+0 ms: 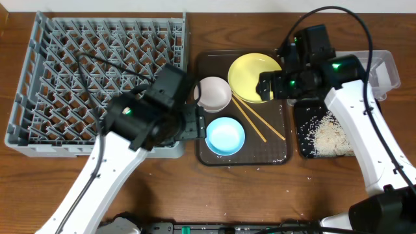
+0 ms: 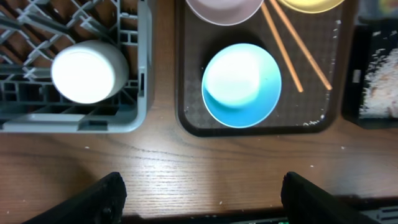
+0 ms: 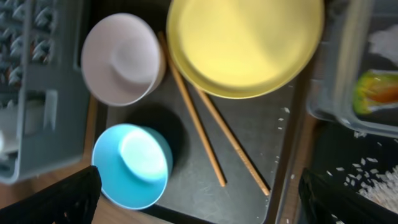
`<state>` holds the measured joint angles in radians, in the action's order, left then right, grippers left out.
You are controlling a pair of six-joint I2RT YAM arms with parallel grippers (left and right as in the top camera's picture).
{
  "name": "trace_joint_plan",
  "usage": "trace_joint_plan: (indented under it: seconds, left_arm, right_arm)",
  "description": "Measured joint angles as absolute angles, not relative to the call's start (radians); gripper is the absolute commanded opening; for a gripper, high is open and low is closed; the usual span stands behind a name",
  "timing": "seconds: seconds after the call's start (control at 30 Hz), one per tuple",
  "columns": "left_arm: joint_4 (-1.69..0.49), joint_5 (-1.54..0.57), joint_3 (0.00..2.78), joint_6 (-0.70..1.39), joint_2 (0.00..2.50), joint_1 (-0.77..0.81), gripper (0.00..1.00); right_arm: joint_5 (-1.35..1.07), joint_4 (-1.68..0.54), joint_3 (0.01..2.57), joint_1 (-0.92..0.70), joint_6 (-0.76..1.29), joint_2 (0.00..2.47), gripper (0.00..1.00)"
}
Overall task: Sort waste into correct bins and load items into the dishwasher
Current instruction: 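Open the left gripper and withdraw it toward the blue bowl, then lower the left gripper onto the blue bowl rim and grasp it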
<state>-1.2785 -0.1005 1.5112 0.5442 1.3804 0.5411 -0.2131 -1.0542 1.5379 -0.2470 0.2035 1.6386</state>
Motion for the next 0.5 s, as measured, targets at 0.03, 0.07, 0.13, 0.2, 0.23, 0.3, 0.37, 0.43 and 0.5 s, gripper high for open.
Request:
trace_joint_plan:
  seconds: [0.03, 0.07, 0.13, 0.2, 0.23, 0.3, 0.37, 0.43, 0.5]
  left_arm:
    - [-1.274, -0.097, 1.511, 0.545, 1.396, 0.544, 0.8]
    - [-1.266, -0.093, 1.511, 0.544, 1.415, 0.545, 0.8]
    - [-1.245, -0.089, 1.511, 0.544, 1.448, 0.546, 0.79]
    - [-1.224, -0.084, 1.511, 0.544, 1.481, 0.546, 0.78]
    - [-1.217, -0.082, 1.511, 0.542, 1.498, 0.546, 0.77]
    - [-1.2, -0.078, 1.511, 0.542, 1.531, 0.546, 0.77]
    - [-1.191, -0.076, 1.511, 0.542, 1.567, 0.547, 0.76]
    - [-1.185, -0.075, 1.511, 0.542, 1.591, 0.55, 0.76]
    - [-1.178, -0.074, 1.511, 0.542, 1.617, 0.561, 0.75]
  right_arm:
    - [-0.211, -1.053, 1.538, -0.237, 0.214, 1.639, 0.99]
    - [-0.208, -1.052, 1.538, -0.224, 0.226, 1.639, 0.99]
    - [-0.206, -1.052, 1.538, -0.205, 0.238, 1.639, 0.99]
    - [-0.204, -1.052, 1.538, -0.185, 0.248, 1.639, 0.99]
    - [-0.203, -1.052, 1.538, -0.174, 0.251, 1.639, 0.99]
    - [-0.201, -1.052, 1.538, -0.158, 0.257, 1.639, 0.99]
    - [-0.2, -1.052, 1.538, -0.151, 0.26, 1.639, 0.99]
    - [-0.2, -1.052, 1.538, -0.149, 0.26, 1.639, 0.99]
    - [-0.201, -1.052, 1.538, -0.15, 0.26, 1.639, 0.99]
